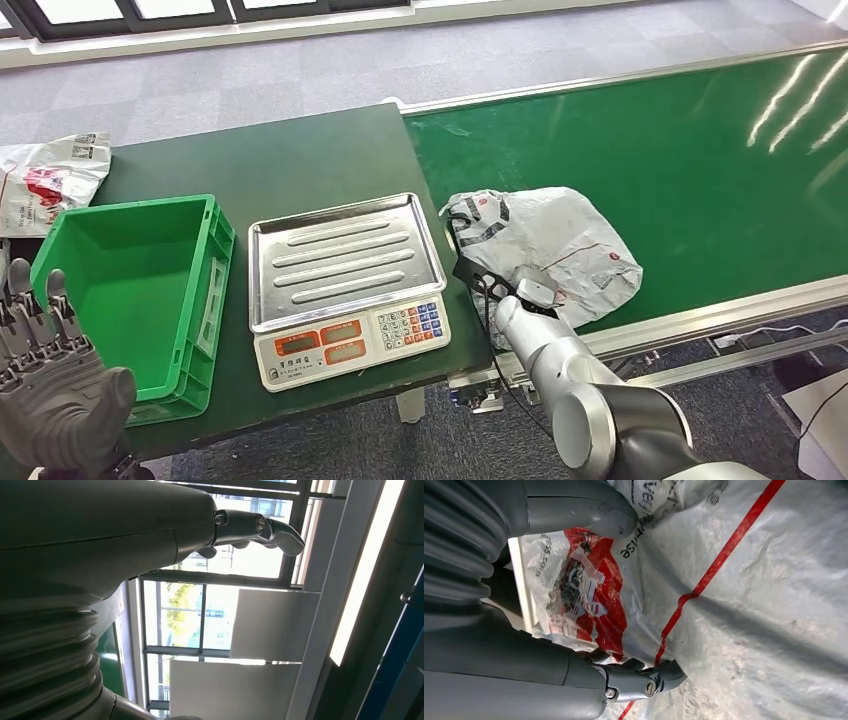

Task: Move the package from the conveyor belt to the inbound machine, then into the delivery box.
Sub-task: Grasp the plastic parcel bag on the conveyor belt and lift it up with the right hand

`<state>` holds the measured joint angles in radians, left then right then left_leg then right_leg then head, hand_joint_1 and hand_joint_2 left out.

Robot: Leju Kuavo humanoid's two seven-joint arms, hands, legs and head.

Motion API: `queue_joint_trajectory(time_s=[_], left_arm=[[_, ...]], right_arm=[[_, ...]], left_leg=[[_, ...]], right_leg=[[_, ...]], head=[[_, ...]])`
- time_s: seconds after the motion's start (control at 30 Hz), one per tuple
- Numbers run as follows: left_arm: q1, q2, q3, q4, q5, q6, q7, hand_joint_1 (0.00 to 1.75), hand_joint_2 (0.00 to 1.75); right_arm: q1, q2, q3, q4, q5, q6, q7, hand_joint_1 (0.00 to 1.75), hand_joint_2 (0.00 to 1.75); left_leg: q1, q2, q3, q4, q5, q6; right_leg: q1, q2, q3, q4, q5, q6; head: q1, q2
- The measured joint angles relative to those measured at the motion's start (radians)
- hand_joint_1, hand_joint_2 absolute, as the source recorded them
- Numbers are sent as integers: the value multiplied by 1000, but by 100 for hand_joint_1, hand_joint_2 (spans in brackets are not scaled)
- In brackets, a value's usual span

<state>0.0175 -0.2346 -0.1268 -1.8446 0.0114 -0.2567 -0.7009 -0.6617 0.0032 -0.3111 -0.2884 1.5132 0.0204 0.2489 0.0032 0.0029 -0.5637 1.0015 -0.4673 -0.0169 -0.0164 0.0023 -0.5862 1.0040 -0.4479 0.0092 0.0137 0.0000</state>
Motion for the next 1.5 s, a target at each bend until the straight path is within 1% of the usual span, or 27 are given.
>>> queue_joint_trajectory(time_s=[0.2, 0.27, 0.37, 0.4, 0.6, 0.8, 1.13, 1.27, 1.37, 1.43, 1.5], left_arm=[[-4, 0, 0, 1, -2, -4, 0, 0, 175], [-6, 0, 0, 2, -4, -5, 0, 0, 175], [-11, 0, 0, 5, -8, -7, 0, 0, 175], [-13, 0, 0, 6, -8, -7, 0, 0, 175], [-15, 1, 0, 9, -7, -7, 0, 0, 175], [-15, 1, 0, 9, -6, -3, 0, 0, 175], [-15, 1, 0, 9, -5, -1, 0, 0, 175], [-15, 1, 0, 9, -5, 8, 0, 0, 175], [-14, 2, 1, 4, -3, 22, 0, 0, 175], [-12, 2, 5, -4, -2, 37, 0, 0, 175], [-5, 1, 9, -17, -2, 53, 0, 0, 175]], right_arm=[[0, 14, -1, 0, -5, 10, -21, 0, 175], [0, 19, -1, 0, -2, 24, -49, 3, 175], [2, 38, 0, 0, 7, 51, -118, 134, 175], [3, 44, 0, 0, 10, 54, -134, 175, 175], [14, 69, 6, 0, 19, 29, -169, 175, 175], [19, 72, 8, -9, 6, -4, -193, 175, 175], [24, 75, 10, -17, 2, -12, -200, 175, 175], [30, 77, 14, -22, -8, -30, -207, 175, 175], [37, 79, 22, -35, -30, -80, -223, 175, 175], [38, 88, 27, -54, -57, -160, -238, 175, 175], [39, 101, 31, -86, -88, -263, -254, 175, 175]], left_leg=[[0, 0, 0, 0, 0, 0], [0, 0, 0, 0, 0, 0], [0, 1, 0, 0, 0, 0], [0, 1, 0, 0, 0, 0], [1, 6, 0, 0, 0, -1], [3, 7, -1, 0, 1, -4], [5, 7, -2, -2, 2, -6], [6, 6, -2, -2, 2, -6], [6, 7, -3, -2, 2, -7], [6, 7, -4, -2, 3, -7], [6, 7, -5, -2, 3, -8]], right_leg=[[0, 0, 0, 0, 0, 0], [0, 0, 0, 0, 0, 0], [0, 1, 0, 0, 0, 0], [0, 1, 0, 0, 0, 0], [3, 5, -2, 0, 2, -3], [5, 5, -3, 1, 2, -4], [6, 5, -5, 1, 3, -6], [6, 5, -6, 1, 3, -7], [6, 5, -7, 2, 4, -8], [6, 6, -9, 2, 4, -8], [6, 5, -10, 2, 4, -8]], head=[[0, 0], [0, 0], [0, 0], [0, 0], [0, 0], [0, 0], [0, 0], [0, 0], [0, 0], [0, 0], [0, 0]])
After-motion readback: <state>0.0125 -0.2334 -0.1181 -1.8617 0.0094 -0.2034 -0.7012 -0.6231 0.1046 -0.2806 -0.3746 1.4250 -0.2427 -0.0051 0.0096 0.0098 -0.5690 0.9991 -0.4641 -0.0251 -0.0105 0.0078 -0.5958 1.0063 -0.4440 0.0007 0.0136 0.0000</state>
